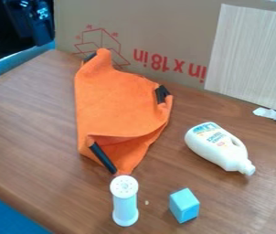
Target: Fold the cloth from bottom to top left
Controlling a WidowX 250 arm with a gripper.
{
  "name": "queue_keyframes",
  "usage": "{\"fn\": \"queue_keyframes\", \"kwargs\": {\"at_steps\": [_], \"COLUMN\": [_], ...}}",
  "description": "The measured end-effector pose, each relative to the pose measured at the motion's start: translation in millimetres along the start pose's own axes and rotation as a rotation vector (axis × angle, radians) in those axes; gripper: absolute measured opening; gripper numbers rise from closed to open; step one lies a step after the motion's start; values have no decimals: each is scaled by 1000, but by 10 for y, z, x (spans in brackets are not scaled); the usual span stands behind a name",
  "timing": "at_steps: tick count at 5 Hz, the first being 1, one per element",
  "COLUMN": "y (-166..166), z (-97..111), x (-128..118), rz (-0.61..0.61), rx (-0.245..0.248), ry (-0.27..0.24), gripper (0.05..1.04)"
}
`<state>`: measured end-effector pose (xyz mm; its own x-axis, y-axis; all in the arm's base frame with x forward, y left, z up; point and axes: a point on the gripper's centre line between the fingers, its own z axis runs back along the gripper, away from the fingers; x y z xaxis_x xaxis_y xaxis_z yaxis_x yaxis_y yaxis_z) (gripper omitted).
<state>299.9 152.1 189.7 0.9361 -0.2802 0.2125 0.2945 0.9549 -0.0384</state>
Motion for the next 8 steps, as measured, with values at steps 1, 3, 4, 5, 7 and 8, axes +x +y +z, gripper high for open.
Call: {"fn": "queue_keyframes", "kwargs": {"at_steps": [1,3,4,5,7,8], "y": [-2,-509,-744,-1108,-1574,-1574], "z": [-101,-68,-91,-260,-675,-888], "x": [-22,-238,-324,-388,-578,-603], "rz": [9,72,102,182,319,385], "rx": [-21,55,84,170,275,278], "ry": [15,-125,-196,-276,-424,-427], "gripper": [999,999,999,999,999,999]}}
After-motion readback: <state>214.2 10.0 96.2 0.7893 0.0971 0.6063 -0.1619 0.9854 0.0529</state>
